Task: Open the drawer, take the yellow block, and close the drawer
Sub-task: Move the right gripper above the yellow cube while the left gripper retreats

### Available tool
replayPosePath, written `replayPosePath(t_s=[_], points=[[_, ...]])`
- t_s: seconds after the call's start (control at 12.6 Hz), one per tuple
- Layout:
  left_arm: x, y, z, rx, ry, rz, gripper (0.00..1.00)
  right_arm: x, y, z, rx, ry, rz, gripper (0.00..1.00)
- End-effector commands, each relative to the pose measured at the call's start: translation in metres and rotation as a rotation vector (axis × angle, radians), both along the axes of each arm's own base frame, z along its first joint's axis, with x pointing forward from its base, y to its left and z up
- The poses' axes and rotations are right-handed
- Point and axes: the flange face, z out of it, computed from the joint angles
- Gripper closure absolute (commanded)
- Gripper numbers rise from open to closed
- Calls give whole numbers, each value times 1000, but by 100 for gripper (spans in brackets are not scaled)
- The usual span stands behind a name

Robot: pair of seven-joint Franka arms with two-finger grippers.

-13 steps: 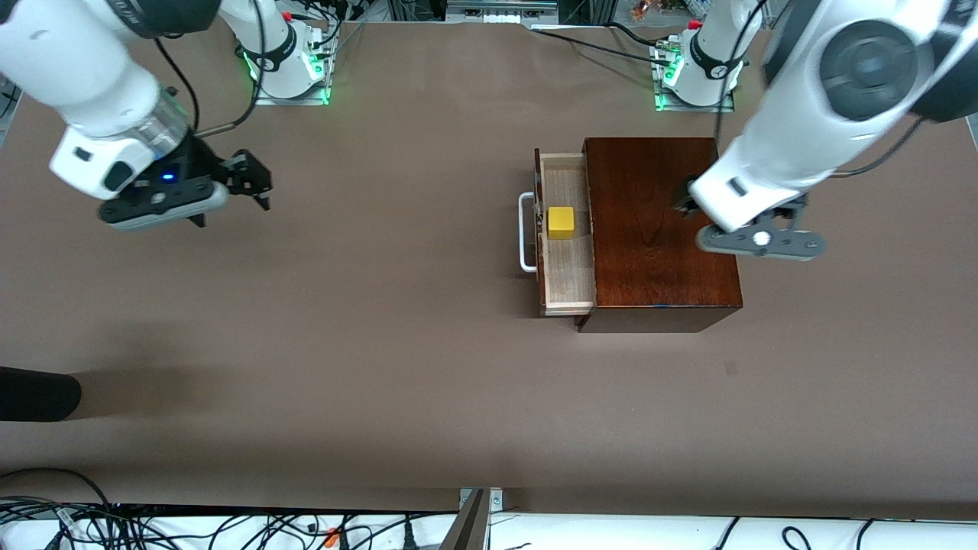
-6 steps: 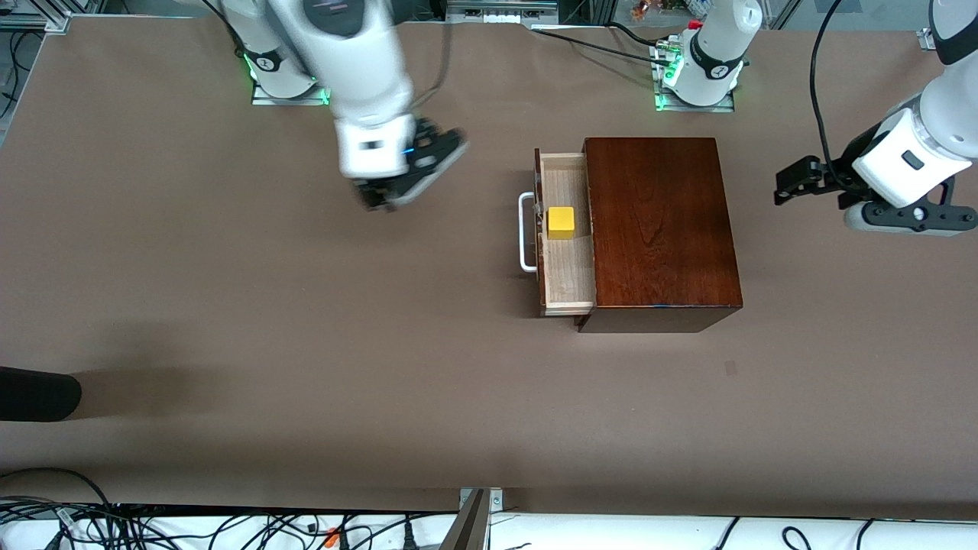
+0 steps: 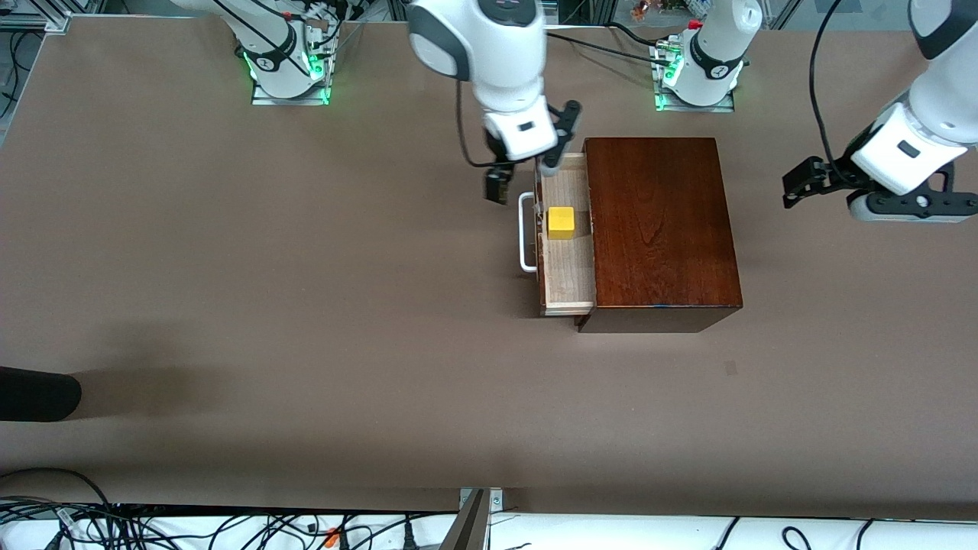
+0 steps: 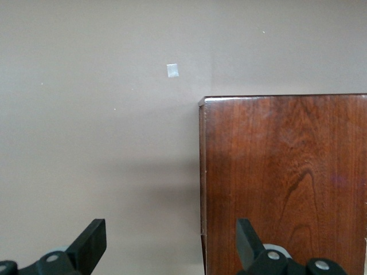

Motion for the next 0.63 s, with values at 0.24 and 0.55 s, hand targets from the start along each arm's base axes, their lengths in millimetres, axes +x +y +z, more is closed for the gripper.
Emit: replayPosePath(t_s=[0.24,0.55], points=[[-8,3,10,-7,-3,26,0,-3,55,-46,3,-124,173,0],[-3,3,23,-2,40,82,0,-3,63,-80,4,-124,207,0]])
